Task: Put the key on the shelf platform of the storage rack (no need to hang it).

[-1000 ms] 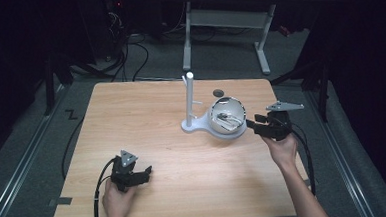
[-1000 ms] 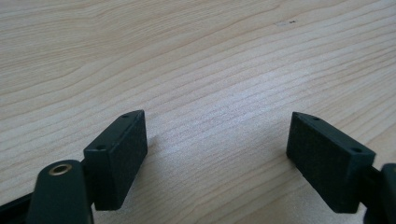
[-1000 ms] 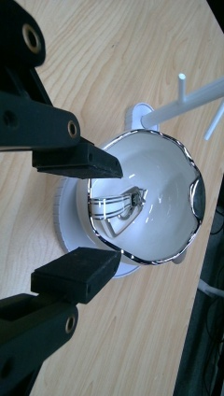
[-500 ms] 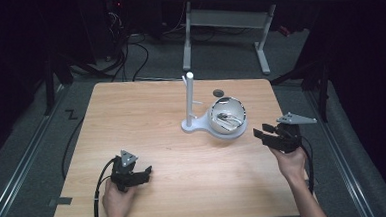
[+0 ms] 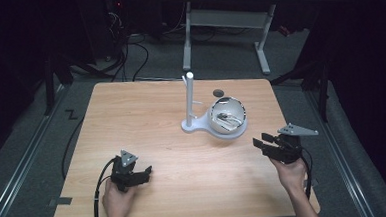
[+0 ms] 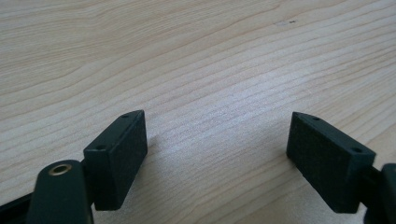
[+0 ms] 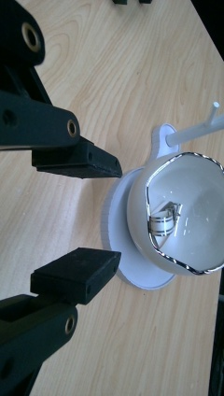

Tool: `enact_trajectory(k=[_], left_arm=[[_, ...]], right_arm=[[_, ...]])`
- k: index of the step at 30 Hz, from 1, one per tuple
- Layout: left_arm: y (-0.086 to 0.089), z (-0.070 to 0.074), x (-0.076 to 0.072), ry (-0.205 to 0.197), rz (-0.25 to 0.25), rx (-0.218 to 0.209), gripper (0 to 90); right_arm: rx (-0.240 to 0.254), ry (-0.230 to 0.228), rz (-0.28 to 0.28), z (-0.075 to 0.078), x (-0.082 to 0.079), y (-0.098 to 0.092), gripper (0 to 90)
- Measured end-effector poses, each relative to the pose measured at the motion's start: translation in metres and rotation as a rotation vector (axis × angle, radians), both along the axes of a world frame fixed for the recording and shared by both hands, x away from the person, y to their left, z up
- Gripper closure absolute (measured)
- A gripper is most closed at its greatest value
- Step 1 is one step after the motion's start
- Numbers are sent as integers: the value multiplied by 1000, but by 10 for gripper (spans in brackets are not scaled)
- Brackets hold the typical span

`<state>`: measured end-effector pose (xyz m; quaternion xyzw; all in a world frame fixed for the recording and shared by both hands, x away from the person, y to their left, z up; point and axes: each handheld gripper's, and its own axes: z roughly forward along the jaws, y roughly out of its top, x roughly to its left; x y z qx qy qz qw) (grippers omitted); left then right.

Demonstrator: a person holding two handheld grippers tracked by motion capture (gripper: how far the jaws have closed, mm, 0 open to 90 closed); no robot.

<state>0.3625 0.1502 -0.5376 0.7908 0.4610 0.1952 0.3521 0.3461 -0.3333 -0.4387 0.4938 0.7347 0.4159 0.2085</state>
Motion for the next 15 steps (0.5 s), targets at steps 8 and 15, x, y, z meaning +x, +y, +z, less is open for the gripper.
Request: enact_trajectory(k=[8,15], left_arm=[[0,0,0,0,0,0,207],[0,0,0,0,1,0,207]], right_arm=[[-5,24,18,-10,-6,5,534],[6,34,29,-17,-10,10,534]])
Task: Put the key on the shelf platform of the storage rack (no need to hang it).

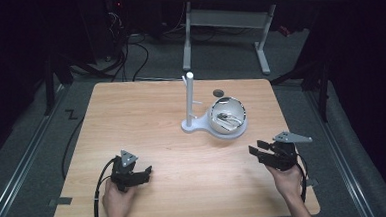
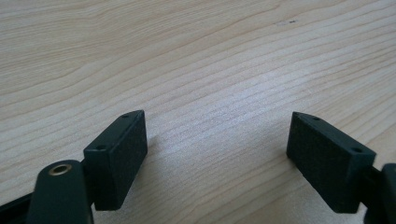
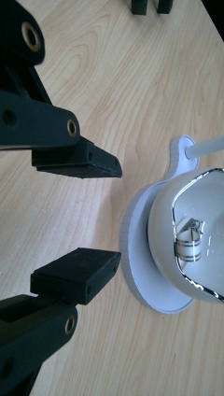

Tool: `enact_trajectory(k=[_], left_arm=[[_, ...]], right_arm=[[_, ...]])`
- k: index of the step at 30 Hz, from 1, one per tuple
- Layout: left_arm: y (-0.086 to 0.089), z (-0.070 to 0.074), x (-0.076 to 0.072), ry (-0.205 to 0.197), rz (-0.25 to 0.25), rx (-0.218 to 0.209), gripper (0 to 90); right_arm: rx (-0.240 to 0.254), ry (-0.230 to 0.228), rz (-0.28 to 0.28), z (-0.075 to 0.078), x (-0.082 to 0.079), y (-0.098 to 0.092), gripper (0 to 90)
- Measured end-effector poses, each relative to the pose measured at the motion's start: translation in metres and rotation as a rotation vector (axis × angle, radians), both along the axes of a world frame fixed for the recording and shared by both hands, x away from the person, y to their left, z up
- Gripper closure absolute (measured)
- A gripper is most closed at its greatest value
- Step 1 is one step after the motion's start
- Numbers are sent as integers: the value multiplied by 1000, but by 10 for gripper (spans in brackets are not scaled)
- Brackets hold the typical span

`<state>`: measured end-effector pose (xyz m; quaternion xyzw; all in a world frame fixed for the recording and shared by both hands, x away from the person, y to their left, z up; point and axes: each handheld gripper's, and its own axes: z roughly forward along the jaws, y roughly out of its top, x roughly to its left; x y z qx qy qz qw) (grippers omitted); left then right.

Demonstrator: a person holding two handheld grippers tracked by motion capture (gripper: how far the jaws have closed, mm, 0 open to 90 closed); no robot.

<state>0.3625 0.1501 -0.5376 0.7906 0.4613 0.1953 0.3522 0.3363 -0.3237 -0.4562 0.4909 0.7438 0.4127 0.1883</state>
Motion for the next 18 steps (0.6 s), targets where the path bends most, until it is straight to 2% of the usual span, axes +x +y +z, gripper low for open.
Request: enact_trajectory(k=[18], left_arm=[[0,0,0,1,-1,0,206]], right_arm=[[11,28,50,-20,-2,18,533]])
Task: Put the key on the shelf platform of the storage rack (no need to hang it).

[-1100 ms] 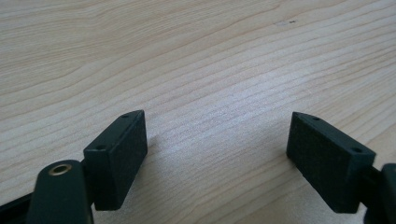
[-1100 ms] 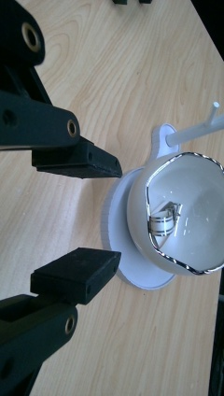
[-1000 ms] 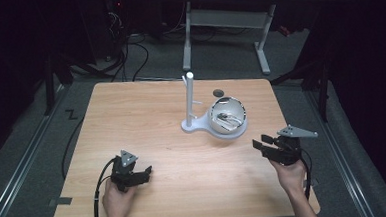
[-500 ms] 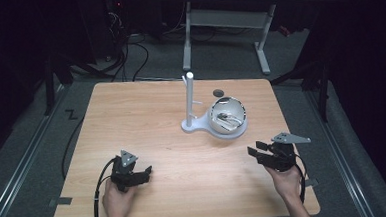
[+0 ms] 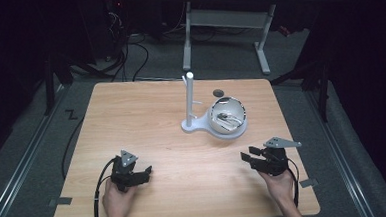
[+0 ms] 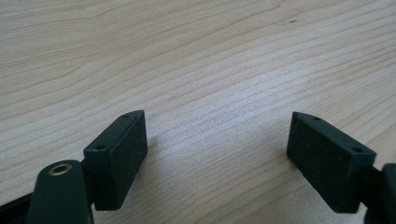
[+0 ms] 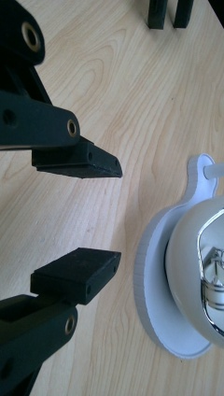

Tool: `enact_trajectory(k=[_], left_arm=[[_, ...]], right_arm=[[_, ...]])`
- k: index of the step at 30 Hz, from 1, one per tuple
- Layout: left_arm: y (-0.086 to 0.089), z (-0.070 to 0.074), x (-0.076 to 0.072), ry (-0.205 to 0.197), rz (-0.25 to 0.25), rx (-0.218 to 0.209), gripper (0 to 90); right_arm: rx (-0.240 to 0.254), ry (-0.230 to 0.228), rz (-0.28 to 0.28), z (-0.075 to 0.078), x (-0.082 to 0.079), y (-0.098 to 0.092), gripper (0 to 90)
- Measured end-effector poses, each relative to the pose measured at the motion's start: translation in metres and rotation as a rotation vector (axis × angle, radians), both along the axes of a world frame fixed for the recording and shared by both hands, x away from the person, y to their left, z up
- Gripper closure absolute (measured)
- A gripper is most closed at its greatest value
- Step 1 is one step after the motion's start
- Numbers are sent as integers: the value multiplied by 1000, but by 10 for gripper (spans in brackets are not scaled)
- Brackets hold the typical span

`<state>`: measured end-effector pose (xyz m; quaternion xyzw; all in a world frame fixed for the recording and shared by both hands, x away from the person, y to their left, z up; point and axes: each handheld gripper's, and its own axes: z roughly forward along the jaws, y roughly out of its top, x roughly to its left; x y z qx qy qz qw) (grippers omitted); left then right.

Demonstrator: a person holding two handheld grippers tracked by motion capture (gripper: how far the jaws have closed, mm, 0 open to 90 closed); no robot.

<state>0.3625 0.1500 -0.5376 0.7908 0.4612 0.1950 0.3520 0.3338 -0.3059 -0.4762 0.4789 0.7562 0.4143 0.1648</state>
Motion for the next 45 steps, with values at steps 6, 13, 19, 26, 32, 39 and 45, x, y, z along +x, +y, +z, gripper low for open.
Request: enact_trajectory(k=[6,13,19,26,32,39,45], left_arm=[[0,0,0,0,0,0,207],[0,0,0,0,0,0,206],[0,0,0,0,0,0,206],[0,0,0,0,0,0,206],[0,0,0,0,0,0,206],[0,0,0,0,0,0,206],[0,0,0,0,0,0,206]], right_arm=[[5,9,8,-6,-1,5,533],[-2,20,23,-13,-1,11,529],[-2,26,28,-21,-2,14,520],[7,46,14,-30,-3,15,516],[-9,46,6,-36,-3,16,510],[-31,38,-30,-44,0,17,504],[-74,38,-53,-51,0,19,523]])
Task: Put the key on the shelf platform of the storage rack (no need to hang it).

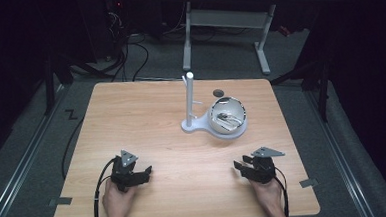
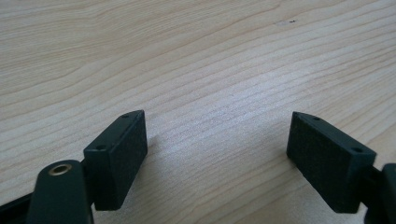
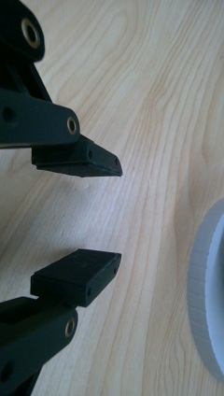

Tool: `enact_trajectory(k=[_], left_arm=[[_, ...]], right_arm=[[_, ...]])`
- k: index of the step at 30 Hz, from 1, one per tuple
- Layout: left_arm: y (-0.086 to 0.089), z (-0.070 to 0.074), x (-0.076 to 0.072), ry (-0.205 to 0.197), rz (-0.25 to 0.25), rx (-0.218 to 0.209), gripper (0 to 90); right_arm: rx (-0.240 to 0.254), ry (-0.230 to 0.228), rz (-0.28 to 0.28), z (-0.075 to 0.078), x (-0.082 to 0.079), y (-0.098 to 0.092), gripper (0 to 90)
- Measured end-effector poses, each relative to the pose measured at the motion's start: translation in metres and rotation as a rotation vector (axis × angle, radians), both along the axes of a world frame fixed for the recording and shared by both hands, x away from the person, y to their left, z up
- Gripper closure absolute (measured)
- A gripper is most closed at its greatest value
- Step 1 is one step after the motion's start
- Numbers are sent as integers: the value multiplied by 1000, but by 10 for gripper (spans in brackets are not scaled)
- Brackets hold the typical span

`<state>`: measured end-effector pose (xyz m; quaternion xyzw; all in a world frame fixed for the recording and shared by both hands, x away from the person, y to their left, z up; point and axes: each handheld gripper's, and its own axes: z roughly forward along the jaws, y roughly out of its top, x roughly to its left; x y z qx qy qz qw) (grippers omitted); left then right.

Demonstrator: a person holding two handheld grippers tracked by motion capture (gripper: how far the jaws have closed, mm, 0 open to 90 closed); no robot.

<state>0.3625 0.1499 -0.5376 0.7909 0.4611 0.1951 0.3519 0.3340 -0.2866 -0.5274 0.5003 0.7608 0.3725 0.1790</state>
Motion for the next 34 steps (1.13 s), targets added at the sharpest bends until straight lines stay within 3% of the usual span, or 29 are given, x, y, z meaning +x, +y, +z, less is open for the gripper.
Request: enact_trajectory(k=[18,34], left_arm=[[0,0,0,0,0,0,206],[0,0,0,0,0,-1,207]], right_arm=[[-125,-34,19,-4,-2,14,460],[-121,-29,23,-4,-4,15,461]])
